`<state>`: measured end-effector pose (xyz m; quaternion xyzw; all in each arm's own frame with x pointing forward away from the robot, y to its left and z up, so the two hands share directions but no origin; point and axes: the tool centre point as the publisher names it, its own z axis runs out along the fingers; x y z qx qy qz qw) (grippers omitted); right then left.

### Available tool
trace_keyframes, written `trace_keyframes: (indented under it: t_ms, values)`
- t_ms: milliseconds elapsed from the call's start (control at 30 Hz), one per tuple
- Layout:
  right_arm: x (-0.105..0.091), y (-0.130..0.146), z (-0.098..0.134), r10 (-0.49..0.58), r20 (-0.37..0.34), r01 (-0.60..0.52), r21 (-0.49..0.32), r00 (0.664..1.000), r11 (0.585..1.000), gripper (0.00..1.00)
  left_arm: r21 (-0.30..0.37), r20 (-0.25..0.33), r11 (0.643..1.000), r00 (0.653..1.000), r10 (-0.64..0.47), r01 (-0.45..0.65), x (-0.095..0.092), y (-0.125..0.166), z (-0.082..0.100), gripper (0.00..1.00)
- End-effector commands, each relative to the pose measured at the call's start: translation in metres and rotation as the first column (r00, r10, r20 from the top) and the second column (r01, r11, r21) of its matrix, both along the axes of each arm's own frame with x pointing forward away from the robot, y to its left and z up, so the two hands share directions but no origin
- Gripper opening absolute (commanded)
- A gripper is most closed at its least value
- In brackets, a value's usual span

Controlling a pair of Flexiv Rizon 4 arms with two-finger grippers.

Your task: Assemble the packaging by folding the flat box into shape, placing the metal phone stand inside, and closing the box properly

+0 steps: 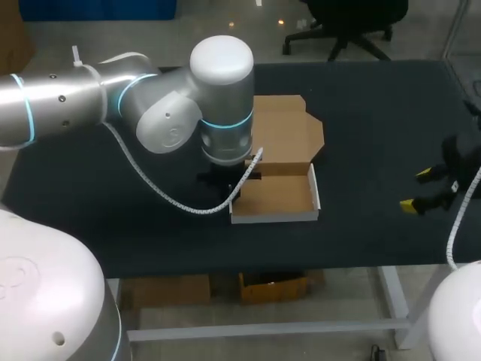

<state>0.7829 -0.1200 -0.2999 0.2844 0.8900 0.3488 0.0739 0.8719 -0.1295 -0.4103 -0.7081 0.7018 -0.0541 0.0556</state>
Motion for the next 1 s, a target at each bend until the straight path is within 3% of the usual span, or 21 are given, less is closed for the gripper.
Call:
trace_keyframes:
  t_ms: [33,333,567,1000]
  values:
    - [-0.011,-0.014,0.014,0.113,-0.055,-0.108,0.087,0.992,0.99,1.0,0.016,-0.008,1.0,1.0,-0.001,0.001,0.0,-0.002,0.001,0.0]
    - [-0.017,-0.016,0.016,0.151,-0.04,-0.147,0.088,0.988,0.985,1.0,0.04,-0.039,0.999,0.999,-0.026,0.028,0.001,-0.001,0.002,0.0]
    - [-0.016,-0.007,0.02,0.181,-0.043,-0.18,0.028,0.983,0.983,1.0,0.079,-0.061,0.996,0.998,-0.031,0.036,0.003,-0.001,-0.003,0.0]
    - [-0.016,-0.002,0.023,0.194,-0.041,-0.194,0.01,0.98,0.981,1.0,0.199,-0.036,0.98,0.999,0.008,-0.001,0.002,0.003,-0.007,0.0]
